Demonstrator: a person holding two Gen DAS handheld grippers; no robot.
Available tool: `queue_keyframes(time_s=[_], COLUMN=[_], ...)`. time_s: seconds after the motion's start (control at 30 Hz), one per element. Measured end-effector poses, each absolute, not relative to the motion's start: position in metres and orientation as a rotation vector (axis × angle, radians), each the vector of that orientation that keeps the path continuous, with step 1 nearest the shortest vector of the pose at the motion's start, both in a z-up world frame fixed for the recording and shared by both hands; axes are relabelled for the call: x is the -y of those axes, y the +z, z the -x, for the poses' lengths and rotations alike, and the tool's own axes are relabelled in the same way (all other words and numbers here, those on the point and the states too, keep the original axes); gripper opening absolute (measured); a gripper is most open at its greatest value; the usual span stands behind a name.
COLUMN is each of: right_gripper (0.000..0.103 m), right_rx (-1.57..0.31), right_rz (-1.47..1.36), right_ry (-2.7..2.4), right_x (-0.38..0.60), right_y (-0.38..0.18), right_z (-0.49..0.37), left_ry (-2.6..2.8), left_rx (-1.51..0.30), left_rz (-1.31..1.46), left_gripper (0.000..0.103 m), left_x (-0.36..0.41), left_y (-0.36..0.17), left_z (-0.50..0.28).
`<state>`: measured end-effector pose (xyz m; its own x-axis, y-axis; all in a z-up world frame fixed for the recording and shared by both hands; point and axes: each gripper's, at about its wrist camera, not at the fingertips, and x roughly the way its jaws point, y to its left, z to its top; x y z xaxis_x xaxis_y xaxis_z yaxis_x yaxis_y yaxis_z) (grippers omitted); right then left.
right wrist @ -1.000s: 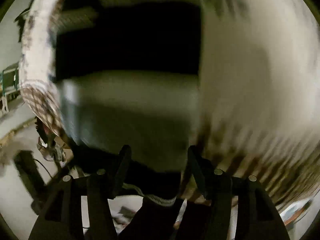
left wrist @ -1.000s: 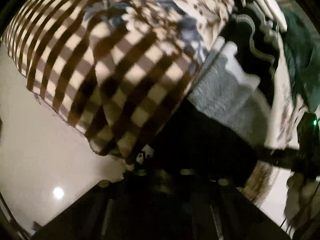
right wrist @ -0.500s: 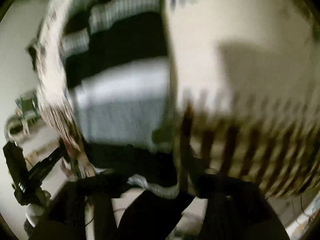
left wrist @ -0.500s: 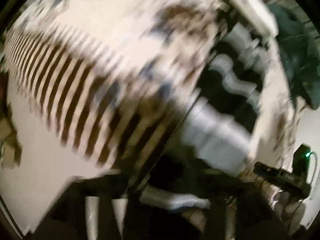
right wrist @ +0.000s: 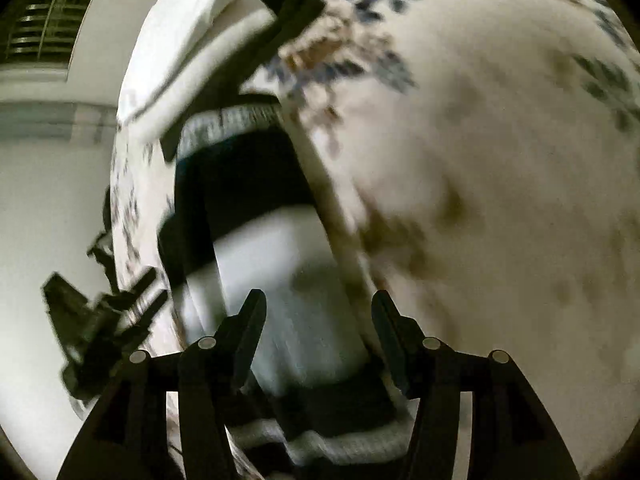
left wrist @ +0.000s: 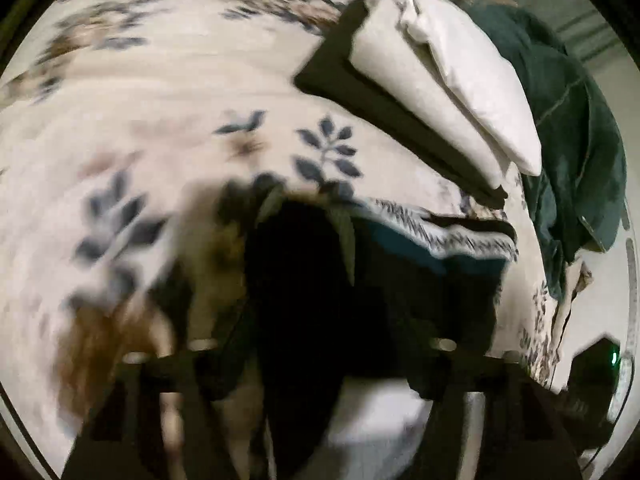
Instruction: Fold small clothes
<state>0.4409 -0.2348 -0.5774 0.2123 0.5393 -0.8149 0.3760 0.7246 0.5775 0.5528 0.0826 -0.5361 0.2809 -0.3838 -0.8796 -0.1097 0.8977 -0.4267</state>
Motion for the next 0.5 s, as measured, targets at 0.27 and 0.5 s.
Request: queue_keyframes(time_s=[0.27,0.5], right_gripper=[0.012,0.022], right_rx=[-1.385,-1.377], right_rz=[-0.805,-0.806], right_ry=[0.029,0.026], right_x=[0.215,0.223], right_y=[-0.596,-0.578], right_z=[-0.482,-0.503], left_ry=[-0.168,-0.241], left_rx=[-1.250,-1.304], left_rz=[0.492,0.562], left_gripper=[0.007,0.012], left_x=[-0.123,-0.126], left_y=[-0.551,-0.549], left_z=[-0.546,-0.563])
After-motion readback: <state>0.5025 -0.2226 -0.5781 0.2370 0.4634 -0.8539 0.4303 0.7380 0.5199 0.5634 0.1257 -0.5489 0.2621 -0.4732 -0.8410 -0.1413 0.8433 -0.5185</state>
